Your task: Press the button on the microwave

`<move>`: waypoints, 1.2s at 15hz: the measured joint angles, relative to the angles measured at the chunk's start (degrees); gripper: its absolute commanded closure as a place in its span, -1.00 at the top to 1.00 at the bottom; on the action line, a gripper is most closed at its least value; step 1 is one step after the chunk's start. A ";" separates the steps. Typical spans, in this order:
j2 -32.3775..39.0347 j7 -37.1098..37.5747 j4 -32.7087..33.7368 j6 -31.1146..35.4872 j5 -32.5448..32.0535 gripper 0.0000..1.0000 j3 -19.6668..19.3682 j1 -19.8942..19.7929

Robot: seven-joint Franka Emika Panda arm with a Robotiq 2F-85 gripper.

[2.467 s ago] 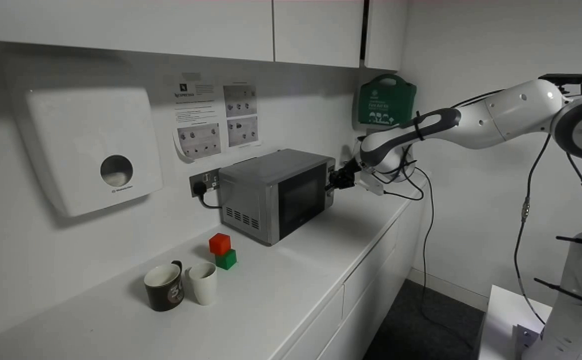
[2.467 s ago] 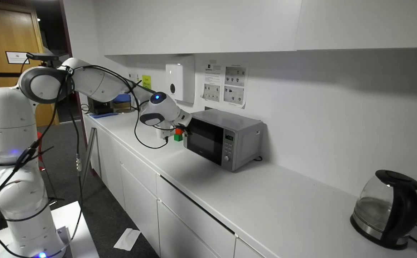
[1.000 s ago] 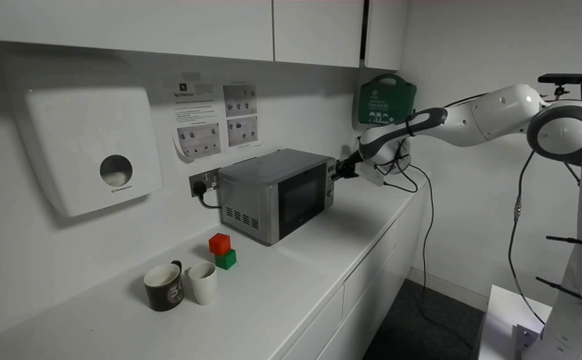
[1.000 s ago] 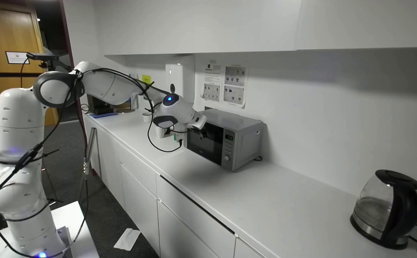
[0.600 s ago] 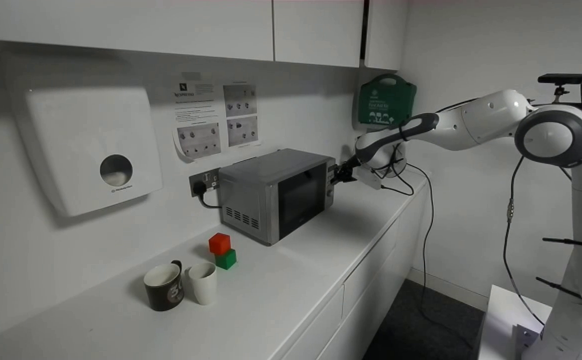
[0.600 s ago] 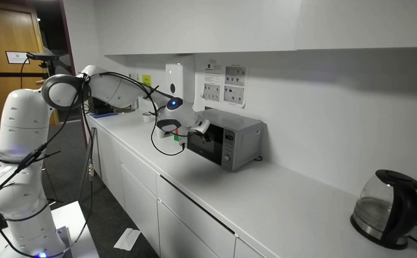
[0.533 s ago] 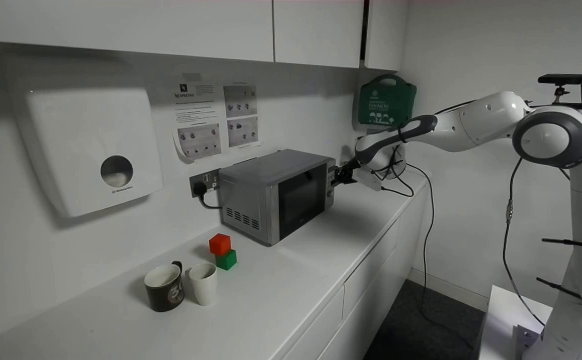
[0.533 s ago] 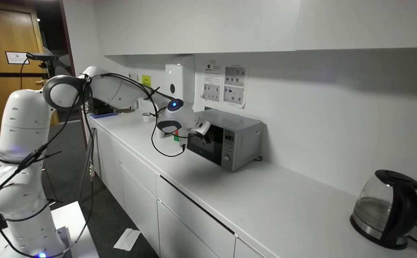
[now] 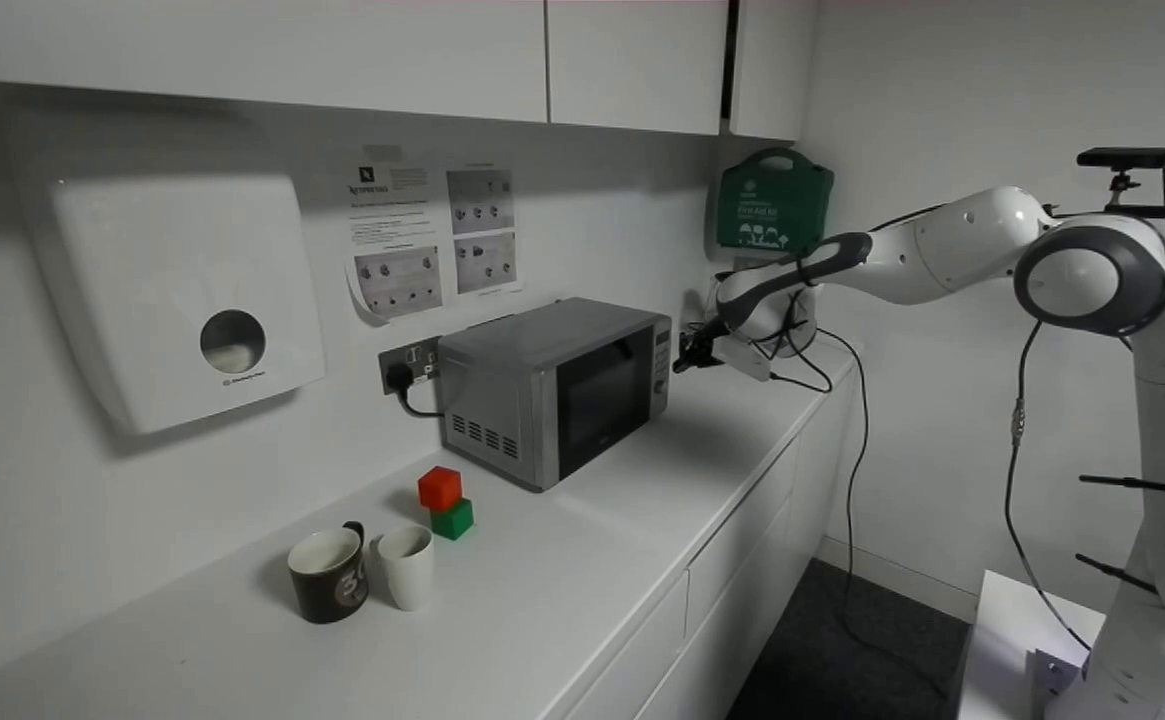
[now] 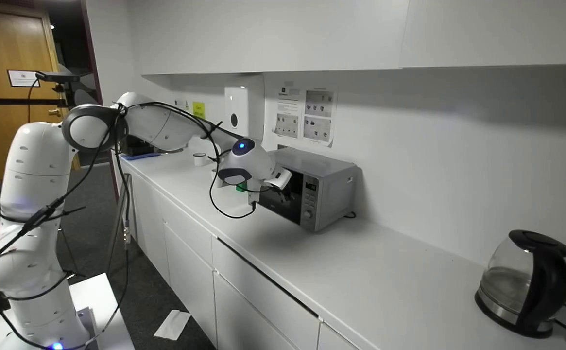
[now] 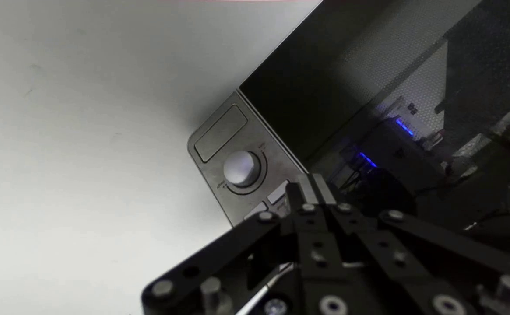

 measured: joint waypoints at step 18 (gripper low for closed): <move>1.58 0.73 1.24 -2.35 -0.21 -1.00 0.07 0.12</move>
